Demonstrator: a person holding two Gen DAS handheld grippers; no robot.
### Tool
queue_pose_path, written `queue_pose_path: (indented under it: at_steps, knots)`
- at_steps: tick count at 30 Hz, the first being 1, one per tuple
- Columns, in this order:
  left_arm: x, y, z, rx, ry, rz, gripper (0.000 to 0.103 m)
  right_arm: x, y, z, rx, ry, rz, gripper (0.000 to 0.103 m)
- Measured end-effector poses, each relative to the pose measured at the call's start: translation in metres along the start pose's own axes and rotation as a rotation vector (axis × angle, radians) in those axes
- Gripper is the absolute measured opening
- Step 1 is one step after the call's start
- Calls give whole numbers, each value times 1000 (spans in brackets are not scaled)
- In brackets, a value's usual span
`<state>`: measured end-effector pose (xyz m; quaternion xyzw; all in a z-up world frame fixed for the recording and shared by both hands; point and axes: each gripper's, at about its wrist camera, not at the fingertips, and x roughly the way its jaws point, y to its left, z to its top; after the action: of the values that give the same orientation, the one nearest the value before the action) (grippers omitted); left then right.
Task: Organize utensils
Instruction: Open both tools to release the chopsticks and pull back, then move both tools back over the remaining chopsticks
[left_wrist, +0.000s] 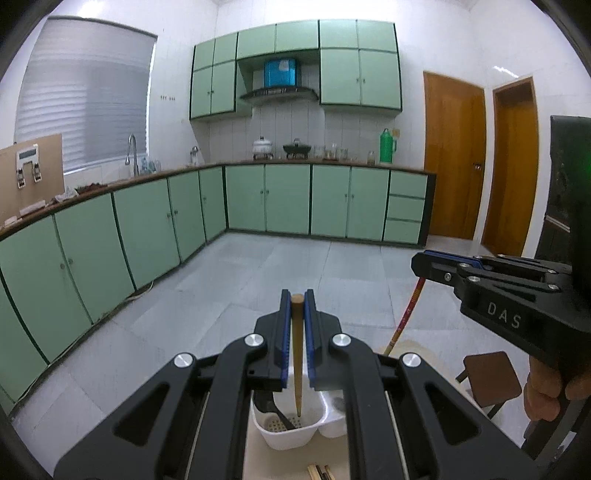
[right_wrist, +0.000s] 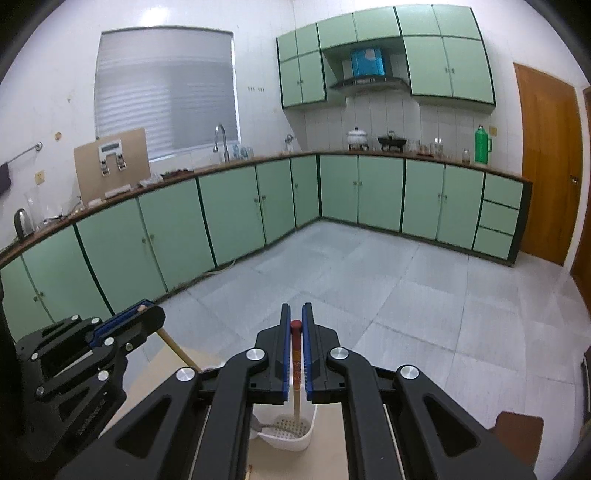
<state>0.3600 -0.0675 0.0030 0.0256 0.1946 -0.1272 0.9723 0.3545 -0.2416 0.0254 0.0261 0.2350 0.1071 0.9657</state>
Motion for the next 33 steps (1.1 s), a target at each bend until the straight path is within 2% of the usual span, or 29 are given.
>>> queue_pose_path:
  at_steps: [4, 7, 9, 18, 22, 26, 33]
  knots:
    - [9, 7, -7, -11, 42, 3, 8, 10, -2, -9, 6, 48, 9, 6]
    - [7, 11, -8, -13, 45, 0, 17, 9, -5, -14, 5, 57, 2, 12]
    - [3, 14, -8, -17, 39, 3, 26, 3, -9, -15, 13, 52, 0, 27]
    - [-51, 19, -17, -44, -6, 20, 50, -51, -24, -34, 69, -12, -5, 58]
    - [-82, 20, -44, -47, 5, 32, 59, -80, -25, -59, 79, -25, -9, 67]
    - [-104, 19, -86, -50, 65, 37, 62, -105, -17, -103, 79, -10, -15, 76]
    - [-121, 15, -166, -38, 213, 40, 66, -122, 2, -193, 109, 114, -36, 81]
